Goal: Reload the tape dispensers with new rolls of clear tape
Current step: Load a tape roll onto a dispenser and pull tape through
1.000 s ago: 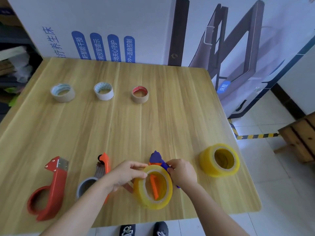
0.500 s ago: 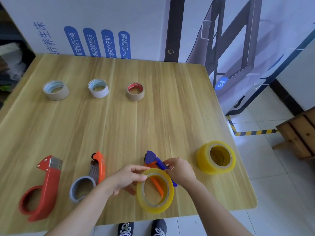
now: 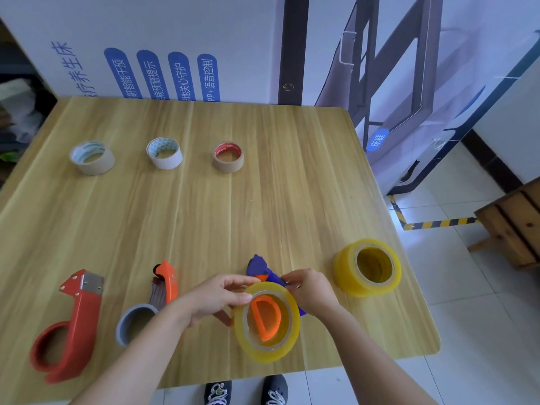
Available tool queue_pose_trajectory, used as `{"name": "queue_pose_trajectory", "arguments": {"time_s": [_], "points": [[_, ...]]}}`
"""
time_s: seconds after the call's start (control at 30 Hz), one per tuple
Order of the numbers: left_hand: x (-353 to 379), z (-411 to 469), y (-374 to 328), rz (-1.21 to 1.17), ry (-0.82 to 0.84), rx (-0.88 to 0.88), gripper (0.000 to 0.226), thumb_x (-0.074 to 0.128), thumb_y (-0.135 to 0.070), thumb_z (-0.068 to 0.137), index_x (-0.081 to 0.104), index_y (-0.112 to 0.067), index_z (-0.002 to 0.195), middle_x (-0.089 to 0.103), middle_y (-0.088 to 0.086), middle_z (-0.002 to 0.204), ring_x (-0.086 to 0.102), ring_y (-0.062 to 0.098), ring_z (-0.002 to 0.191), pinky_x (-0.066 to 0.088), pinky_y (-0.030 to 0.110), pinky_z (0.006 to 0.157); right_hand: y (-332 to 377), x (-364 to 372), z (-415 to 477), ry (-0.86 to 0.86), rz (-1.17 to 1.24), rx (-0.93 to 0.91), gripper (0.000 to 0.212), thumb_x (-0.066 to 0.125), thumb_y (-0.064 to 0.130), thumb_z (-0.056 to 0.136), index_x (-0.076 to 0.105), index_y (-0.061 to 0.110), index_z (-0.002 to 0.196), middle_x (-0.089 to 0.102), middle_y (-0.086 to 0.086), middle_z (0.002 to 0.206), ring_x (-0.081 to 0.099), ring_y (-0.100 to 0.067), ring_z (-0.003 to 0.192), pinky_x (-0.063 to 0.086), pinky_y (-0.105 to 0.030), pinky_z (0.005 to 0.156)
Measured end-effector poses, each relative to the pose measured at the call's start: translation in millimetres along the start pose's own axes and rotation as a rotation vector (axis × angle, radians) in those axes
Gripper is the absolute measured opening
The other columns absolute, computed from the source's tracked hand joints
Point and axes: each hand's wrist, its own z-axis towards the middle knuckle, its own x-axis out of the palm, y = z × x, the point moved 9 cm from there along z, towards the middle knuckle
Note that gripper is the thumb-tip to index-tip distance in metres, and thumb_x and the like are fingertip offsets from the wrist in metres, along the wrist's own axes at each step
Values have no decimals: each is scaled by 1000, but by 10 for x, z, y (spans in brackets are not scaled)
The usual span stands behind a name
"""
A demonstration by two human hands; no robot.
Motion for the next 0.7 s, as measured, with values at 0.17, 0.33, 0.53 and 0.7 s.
{"name": "queue_pose_trajectory", "arguments": {"time_s": [0.17,0.33,0.53,0.7], "points": [[0,143,171,8,-110,15,34,68,-13,87,65,-37,112,65,-8,119,59,5,110,44,16,85,-56,38,26,70,37,-1,36,52,9,88,71,28,113,72,7,109,62,-8,95,52,-23,75],[-135,187,321,109,-288,-6,26,62,-17,92,64,-36,110,67,-11,111,59,8,109,45,24,94,-14,49,0,53,13,-1,43,46,5,87,69,27,116,70,6,110,60,-9,93,52,-23,75],[-226,171,282,539,-514,-14,29,58,-33,92,63,-34,121,57,-3,128,54,14,117,44,30,97,150,201,-93,27,-115,-52,43,64,48,82,58,27,119,66,3,105,63,-18,93,52,-29,68],[-257,214,435,528,-488,-44,39,57,-41,91,57,-33,129,49,3,139,49,18,127,40,34,104,197,467,-109,-51,-261,-32,36,60,24,83,46,20,116,60,-1,104,62,-23,88,54,-35,67]]}}
